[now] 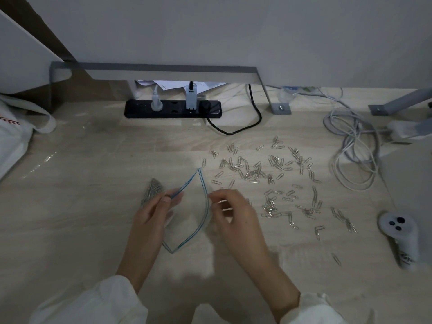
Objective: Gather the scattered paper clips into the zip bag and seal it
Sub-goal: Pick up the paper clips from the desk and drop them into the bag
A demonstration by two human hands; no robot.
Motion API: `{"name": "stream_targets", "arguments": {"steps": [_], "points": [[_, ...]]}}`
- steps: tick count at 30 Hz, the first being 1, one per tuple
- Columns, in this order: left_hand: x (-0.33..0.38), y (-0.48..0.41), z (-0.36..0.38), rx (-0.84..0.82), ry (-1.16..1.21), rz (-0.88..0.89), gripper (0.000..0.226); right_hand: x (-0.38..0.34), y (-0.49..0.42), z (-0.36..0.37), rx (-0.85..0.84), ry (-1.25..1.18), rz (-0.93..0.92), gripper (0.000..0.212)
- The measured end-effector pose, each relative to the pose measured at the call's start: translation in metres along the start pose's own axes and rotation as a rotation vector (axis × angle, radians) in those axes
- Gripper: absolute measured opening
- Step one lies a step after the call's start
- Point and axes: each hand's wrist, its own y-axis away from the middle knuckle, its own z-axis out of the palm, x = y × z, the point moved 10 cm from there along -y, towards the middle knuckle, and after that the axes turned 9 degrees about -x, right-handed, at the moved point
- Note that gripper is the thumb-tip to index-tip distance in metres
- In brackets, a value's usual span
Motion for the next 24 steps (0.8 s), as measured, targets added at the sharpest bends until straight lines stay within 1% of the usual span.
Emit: {"name": "stream_targets", "arguments": {"steps": [2,4,5,8,10,12,13,15,18,21,22,24], "points": [[-0.002,0.001,0.001,-0.004,-0.006,-0.004,0.028,0.028,-0.002,-0.028,0.095,0.044,0.054,0.018],[-0.003,0.002,0.0,-0.002,-0.009,-0.009,0.029,0.07,-0.004,-0.054,0.147,0.185,0.17,0.019],[-0.004,0.002,-0.001,0.001,-0.005,-0.013,0.028,0.095,-0.004,-0.065,0.156,0.271,0.249,0.024],[-0.004,0.003,-0.003,0.001,-0.007,-0.01,0.028,0.15,0.0,-0.084,0.137,0.461,0.44,0.048],[-0.005,0.003,-0.005,0.006,0.0,-0.005,0.028,0.17,0.003,-0.082,0.103,0.464,0.513,0.059],[-0.006,0.003,-0.007,0.009,0.006,-0.006,0.028,0.178,0.002,-0.067,0.067,0.441,0.549,0.066],[-0.006,0.004,-0.007,0.01,0.009,-0.006,0.027,0.174,0.0,-0.056,0.032,0.479,0.522,0.064],[-0.006,0.005,-0.009,0.015,0.019,-0.003,0.027,0.157,-0.01,-0.027,-0.043,0.61,0.36,0.059],[-0.006,0.007,-0.011,0.012,0.017,0.003,0.027,0.141,-0.015,0.016,-0.139,0.619,0.26,0.067],[-0.007,0.007,-0.017,0.024,0.002,0.008,0.028,0.125,-0.018,0.054,-0.253,0.711,0.154,0.072],[-0.008,0.008,-0.02,0.032,-0.006,0.008,0.028,0.12,-0.017,0.064,-0.28,0.746,0.121,0.072],[-0.009,0.009,-0.026,0.041,-0.016,0.011,0.028,0.109,-0.016,0.076,-0.274,0.845,0.011,0.067]]}}
